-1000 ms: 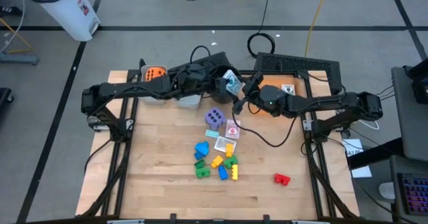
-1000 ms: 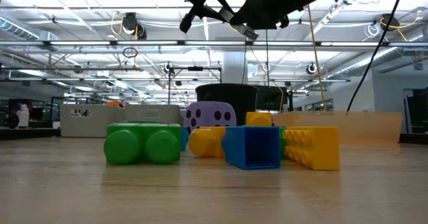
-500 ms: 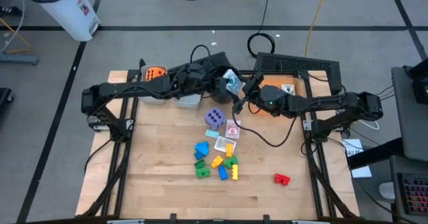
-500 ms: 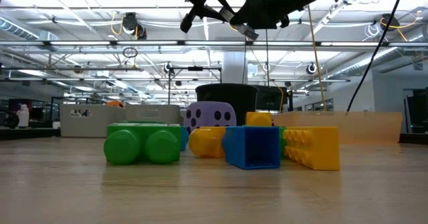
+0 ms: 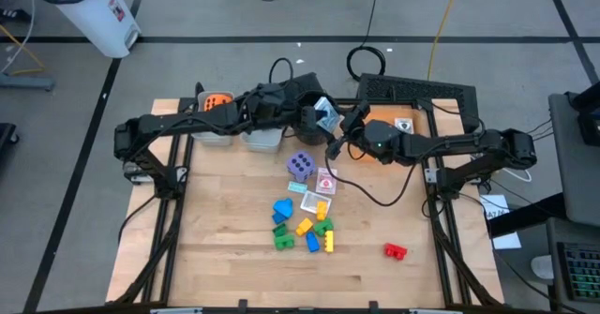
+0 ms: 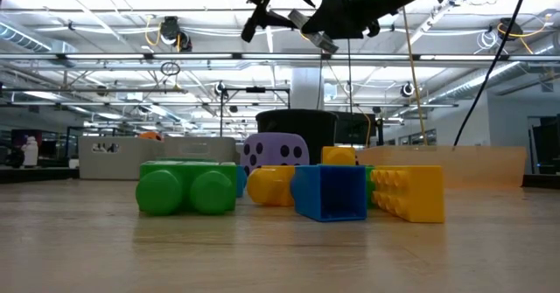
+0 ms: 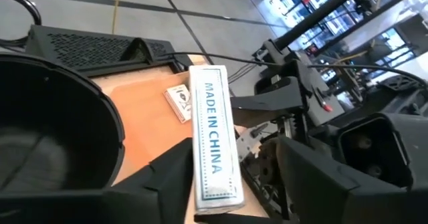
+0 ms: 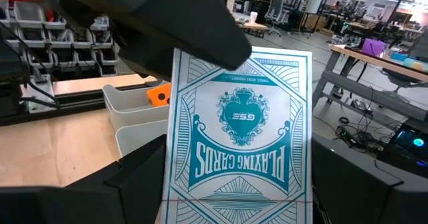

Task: Pick & Place Toys
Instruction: Put the blue deck of cards into the orange bin

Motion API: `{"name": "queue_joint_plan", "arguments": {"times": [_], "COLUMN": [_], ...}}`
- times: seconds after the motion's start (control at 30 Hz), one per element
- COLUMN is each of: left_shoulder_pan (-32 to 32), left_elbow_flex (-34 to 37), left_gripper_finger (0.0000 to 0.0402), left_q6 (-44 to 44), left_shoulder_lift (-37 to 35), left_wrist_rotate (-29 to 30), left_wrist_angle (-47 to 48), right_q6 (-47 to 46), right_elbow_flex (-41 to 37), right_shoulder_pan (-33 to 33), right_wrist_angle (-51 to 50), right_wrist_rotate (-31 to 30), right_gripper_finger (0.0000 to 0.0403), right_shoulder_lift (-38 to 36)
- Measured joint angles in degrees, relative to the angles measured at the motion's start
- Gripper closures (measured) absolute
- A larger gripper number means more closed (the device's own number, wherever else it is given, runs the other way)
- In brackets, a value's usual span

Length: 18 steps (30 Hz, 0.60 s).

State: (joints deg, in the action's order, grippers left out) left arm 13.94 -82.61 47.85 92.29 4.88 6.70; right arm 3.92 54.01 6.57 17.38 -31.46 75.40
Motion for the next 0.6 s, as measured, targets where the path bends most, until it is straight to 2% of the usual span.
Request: {"name": "queue_joint_plan", "arguments": {"times": [0.2,0.37,0.6], "left_shoulder_pan": [0.9,2.1,4.1], "left_elbow_flex": [0.0,-0.1,-0.2], "left_gripper_finger": [0.015,0.0147,0.0147], "left_q6": [-3.3,-5.3,-8.7], "left_shoulder_lift": [-0.3,-1.4,-4.0], "left_wrist_rotate": [-1.7,-2.5,-2.5], "left_wrist_angle": [-1.1,-1.2,-0.7], "right_q6": [-0.2,-0.2,0.2], "right_elbow_flex": [0.0,-0.1,-0.1], "right_shoulder_pan": [0.0,0.0,0.2], "right_wrist_angle": [0.8,-0.1,-2.5], "right_wrist_rotate": [-0.8,-2.2,-7.7], "right_gripper_finger": [0.0094,0.0094,0.0094], "right_shoulder_lift": [0.0,-1.0,-5.2]}}
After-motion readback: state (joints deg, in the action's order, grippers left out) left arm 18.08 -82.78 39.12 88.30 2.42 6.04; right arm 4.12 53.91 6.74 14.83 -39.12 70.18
